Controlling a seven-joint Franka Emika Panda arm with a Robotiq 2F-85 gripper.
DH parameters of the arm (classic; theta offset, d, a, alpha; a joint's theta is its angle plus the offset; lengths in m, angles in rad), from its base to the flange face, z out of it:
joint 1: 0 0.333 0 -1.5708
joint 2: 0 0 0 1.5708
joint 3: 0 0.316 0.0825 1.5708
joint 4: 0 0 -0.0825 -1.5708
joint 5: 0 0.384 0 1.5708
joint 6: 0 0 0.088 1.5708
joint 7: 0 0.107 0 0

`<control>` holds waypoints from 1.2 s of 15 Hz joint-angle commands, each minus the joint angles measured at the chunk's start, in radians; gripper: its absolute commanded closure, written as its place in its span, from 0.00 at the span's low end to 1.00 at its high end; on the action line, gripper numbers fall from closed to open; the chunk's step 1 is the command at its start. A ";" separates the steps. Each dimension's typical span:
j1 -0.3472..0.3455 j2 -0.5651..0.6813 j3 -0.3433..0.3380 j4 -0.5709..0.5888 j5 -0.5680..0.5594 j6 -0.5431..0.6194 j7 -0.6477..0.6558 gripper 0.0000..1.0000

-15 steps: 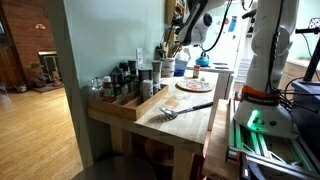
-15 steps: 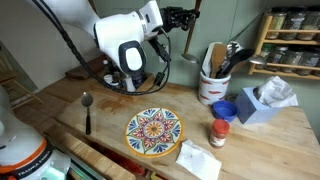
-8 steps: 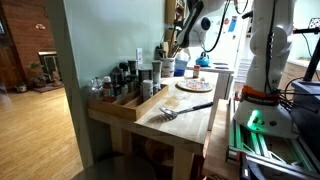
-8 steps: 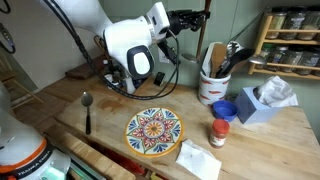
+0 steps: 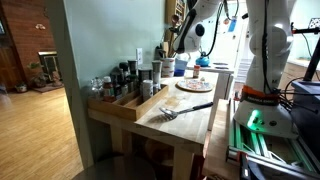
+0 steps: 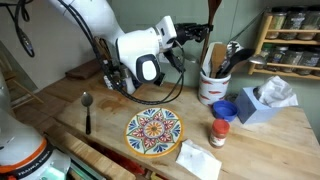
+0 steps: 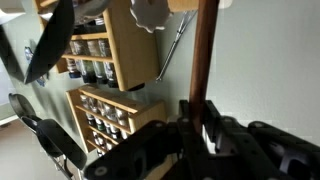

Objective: Put the wooden spoon in the utensil holder

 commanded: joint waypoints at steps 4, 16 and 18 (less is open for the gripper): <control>-0.035 0.123 0.028 0.142 0.095 0.029 -0.034 0.95; -0.046 0.259 0.080 0.178 0.090 0.024 -0.031 0.95; -0.047 0.272 0.086 0.169 0.089 0.022 -0.028 0.95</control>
